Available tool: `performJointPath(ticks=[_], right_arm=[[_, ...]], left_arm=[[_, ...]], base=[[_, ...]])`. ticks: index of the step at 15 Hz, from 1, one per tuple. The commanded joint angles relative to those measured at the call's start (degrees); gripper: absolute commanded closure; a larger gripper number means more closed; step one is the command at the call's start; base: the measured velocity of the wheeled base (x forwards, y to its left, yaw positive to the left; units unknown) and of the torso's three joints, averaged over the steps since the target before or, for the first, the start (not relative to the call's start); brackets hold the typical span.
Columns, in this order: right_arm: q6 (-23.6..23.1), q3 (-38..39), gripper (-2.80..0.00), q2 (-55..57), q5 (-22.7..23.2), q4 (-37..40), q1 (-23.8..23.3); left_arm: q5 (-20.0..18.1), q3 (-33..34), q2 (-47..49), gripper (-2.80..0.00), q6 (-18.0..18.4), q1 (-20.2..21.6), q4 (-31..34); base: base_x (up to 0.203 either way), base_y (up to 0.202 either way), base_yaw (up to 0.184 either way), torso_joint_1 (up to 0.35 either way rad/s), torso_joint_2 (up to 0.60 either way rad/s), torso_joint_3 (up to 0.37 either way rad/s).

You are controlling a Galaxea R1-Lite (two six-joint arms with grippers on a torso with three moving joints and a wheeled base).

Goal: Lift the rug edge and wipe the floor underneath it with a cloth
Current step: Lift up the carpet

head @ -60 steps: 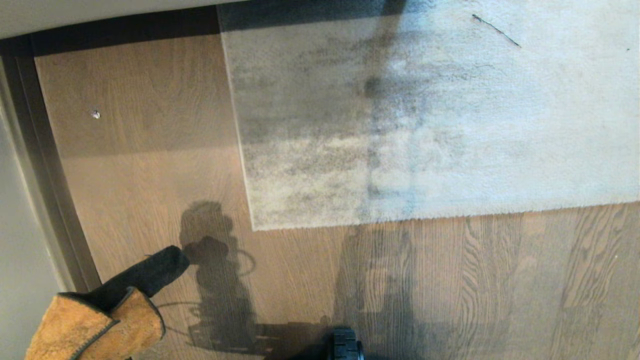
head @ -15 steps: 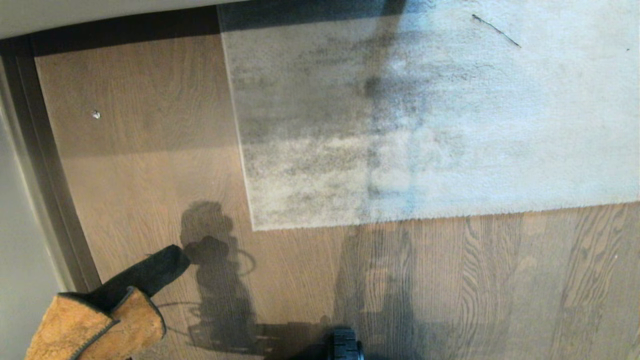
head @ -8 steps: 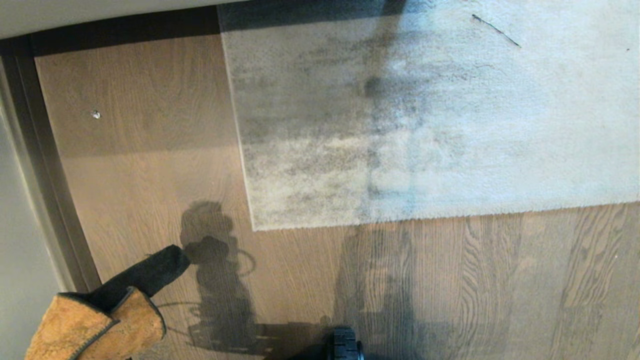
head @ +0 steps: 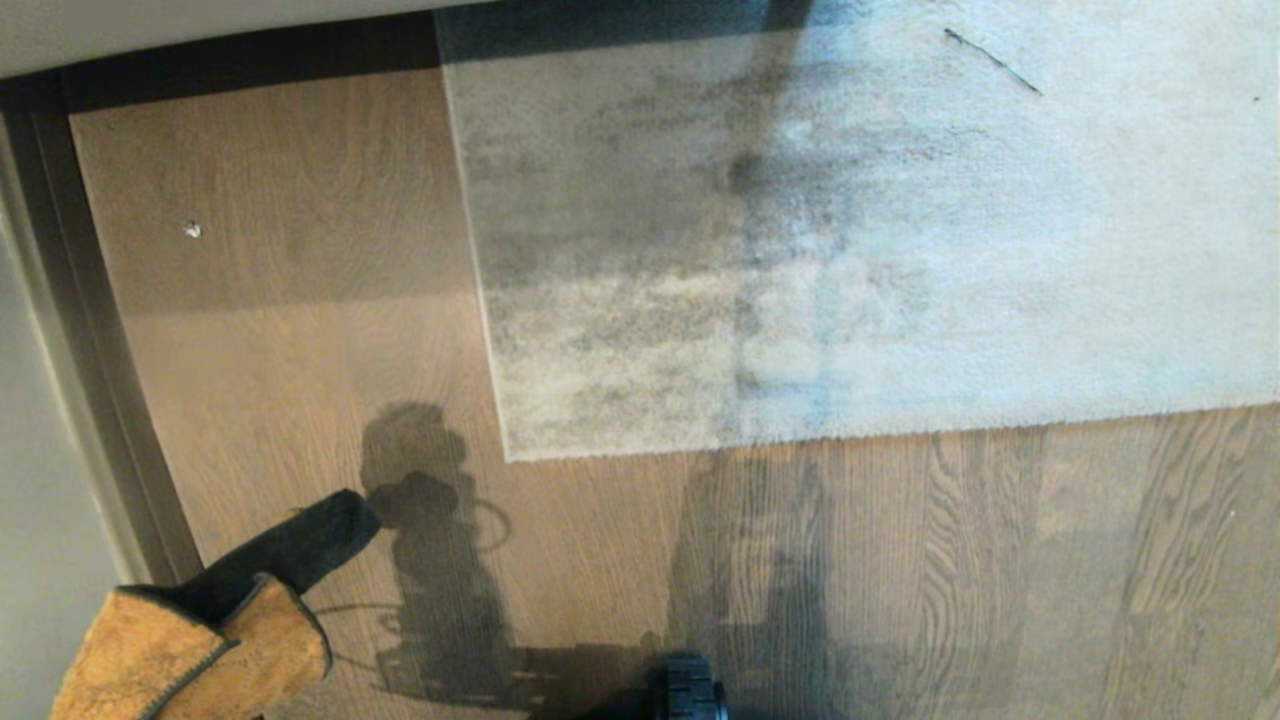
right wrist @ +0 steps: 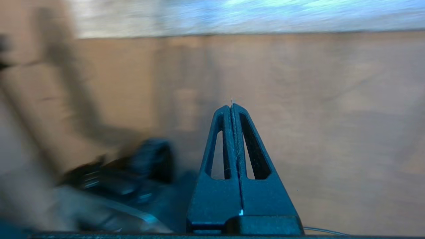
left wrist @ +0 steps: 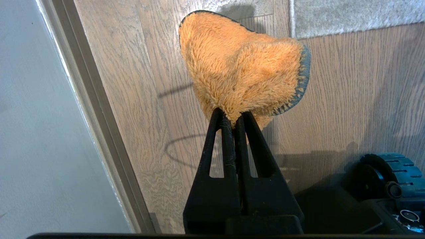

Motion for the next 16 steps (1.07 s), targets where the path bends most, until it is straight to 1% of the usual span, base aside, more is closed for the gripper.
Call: performJointPath(ticks=[1,3,5,6,7,9,11,12,14,16], right_arm=[[0.87,-0.81,0.0,11.61,3.81,-2.27,1.06],[4.45,-1.14,0.0,21.86,6.61,-7.44,6.78],[10.37,-1.16,0.0,31.91,7.79,-13.66,13.17],[14.21,-1.07,0.0,37.27,8.15,-18.06,16.07],[17.36,-1.02,0.0,42.0,8.36,-22.19,18.01],[21.16,-0.96,0.0,50.12,7.78,-28.91,20.02],[22.96,-0.91,0.0,57.46,3.19,-34.07,21.57],[24.25,-1.02,0.0,60.96,-0.22,-36.72,23.02],[29.07,-1.58,0.0,66.76,-7.23,-43.36,28.77],[33.52,-2.5,0.0,71.73,-15.76,-48.61,35.85]], left_arm=[[0.0,0.0,-0.02,0.0,0.02,0.02,0.0],[0.0,0.0,-0.02,0.0,0.02,0.02,0.0],[0.0,0.0,-0.02,0.0,0.02,0.02,0.0],[0.0,0.0,-0.02,0.0,0.02,0.02,0.0],[0.0,0.0,-0.02,0.0,0.02,0.02,0.0],[0.0,0.0,-0.02,0.0,0.02,0.02,0.0],[-0.04,0.0,-0.02,0.0,0.02,0.02,0.0],[0.0,0.0,-0.02,0.0,0.02,0.02,0.0],[0.0,0.0,-0.02,0.0,0.02,0.02,0.0],[0.0,0.0,-0.02,0.0,0.02,0.02,0.0]], base=[[0.0,0.0,0.0,0.0,0.0,0.0],[0.0,0.0,0.0,0.0,0.0,0.0],[0.0,0.0,0.0,0.0,0.0,0.0],[0.0,0.0,0.0,0.0,0.0,0.0],[0.0,0.0,0.0,0.0,0.0,0.0],[0.0,0.0,0.0,0.0,0.0,0.0],[0.0,0.0,0.0,0.0,0.0,0.0],[0.0,0.0,0.0,0.0,0.0,0.0],[0.0,0.0,0.0,0.0,0.0,0.0],[0.0,0.0,0.0,0.0,0.0,0.0]])
